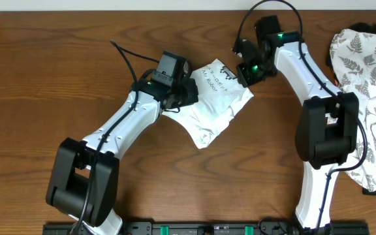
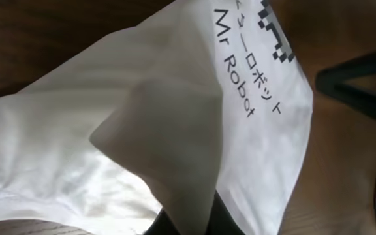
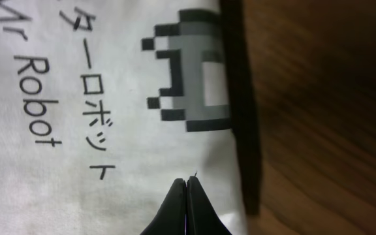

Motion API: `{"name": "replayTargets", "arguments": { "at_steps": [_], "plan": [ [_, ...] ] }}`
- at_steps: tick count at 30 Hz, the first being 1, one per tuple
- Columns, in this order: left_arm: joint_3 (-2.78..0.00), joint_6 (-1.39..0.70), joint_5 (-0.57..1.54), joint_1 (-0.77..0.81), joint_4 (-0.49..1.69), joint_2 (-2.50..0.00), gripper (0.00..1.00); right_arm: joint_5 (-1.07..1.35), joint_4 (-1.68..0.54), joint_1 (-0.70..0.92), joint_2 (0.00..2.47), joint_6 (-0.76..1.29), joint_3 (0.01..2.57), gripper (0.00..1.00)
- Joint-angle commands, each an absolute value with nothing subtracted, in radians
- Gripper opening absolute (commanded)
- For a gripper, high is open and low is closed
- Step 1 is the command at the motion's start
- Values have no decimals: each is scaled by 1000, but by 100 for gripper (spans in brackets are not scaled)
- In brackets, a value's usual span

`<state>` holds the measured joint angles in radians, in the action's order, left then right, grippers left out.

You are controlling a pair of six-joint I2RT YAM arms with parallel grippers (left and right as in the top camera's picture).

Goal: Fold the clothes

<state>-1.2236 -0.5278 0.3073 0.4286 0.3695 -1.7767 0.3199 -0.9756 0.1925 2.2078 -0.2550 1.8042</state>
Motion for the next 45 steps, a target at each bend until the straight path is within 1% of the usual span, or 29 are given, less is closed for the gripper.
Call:
{"name": "replayTargets", "arguments": {
  "at_steps": [1, 5, 14, 22, 28, 32, 39, 45],
  "plan": [
    [-1228, -536, 266, 432, 383, -1784, 6, 349, -976, 213, 2195, -308, 1785, 1],
    [-1214, -536, 225, 432, 388, -1785, 6, 349, -966, 222, 2195, -320, 1763, 1],
    [-1178, -536, 218, 432, 389, -1808, 6, 348, -928, 233, 2195, -330, 1696, 1],
    [-1178, -536, 203, 432, 389, -1895, 6, 348, -848, 232, 2195, -330, 1607, 1],
    [-1178, -536, 162, 432, 391, -1978, 6, 348, -838, 232, 2195, -330, 1601, 1],
    [-1178, -536, 87, 430, 400, -1991, 6, 348, -833, 232, 2195, -330, 1601, 1],
    [-1216, -527, -21, 418, 419, -1886, 6, 347, -828, 232, 2195, -330, 1601, 1],
    [-1216, -487, -216, 418, 472, -1803, 8, 344, -826, 229, 2195, -330, 1601, 1]
  ]
}}
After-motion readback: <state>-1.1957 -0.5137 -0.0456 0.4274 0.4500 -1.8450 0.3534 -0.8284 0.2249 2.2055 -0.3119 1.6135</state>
